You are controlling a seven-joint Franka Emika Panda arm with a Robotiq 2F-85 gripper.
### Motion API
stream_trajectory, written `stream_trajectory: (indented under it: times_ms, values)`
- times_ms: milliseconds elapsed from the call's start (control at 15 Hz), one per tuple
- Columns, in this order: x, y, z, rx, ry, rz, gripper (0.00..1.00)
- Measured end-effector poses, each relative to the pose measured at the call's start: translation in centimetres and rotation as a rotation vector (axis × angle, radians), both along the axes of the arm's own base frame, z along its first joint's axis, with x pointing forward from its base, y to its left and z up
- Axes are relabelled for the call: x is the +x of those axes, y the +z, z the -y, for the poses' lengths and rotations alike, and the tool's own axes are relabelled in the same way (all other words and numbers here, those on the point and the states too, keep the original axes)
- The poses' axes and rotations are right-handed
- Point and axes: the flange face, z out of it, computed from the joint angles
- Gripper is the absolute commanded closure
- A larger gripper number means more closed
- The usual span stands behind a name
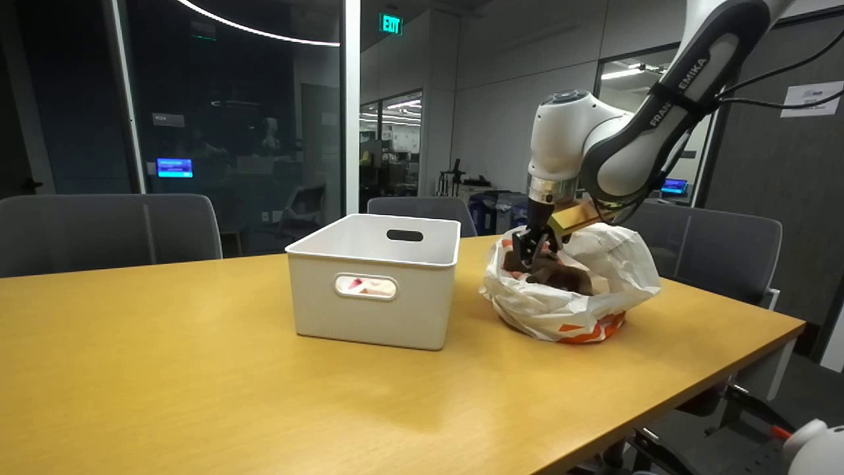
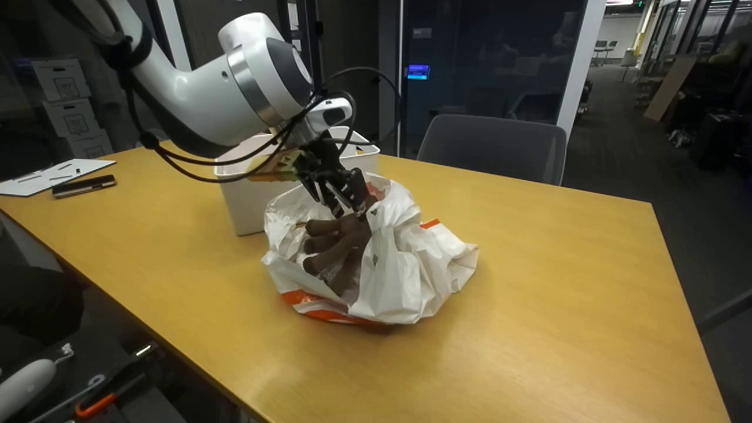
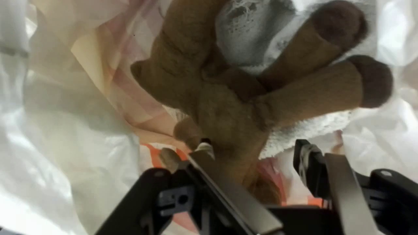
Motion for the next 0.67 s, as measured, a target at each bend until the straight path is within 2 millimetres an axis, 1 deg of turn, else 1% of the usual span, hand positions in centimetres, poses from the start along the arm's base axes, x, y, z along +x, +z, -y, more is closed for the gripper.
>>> stream_trajectory:
  times_ms: [67, 400, 467, 667]
  values:
    - [-0.1, 1.0, -0.7, 0.0, 0.005, 0.0, 0.0]
    - [-1.4, 7.0, -4.5, -0.068, 0.061, 0.015, 0.0]
    - [-1.7, 8.4, -5.7, -0.067, 0.084, 0.041, 0.0]
    - [-2.4, 12.6, -10.2, -0.001, 0.185, 0.167, 0.0]
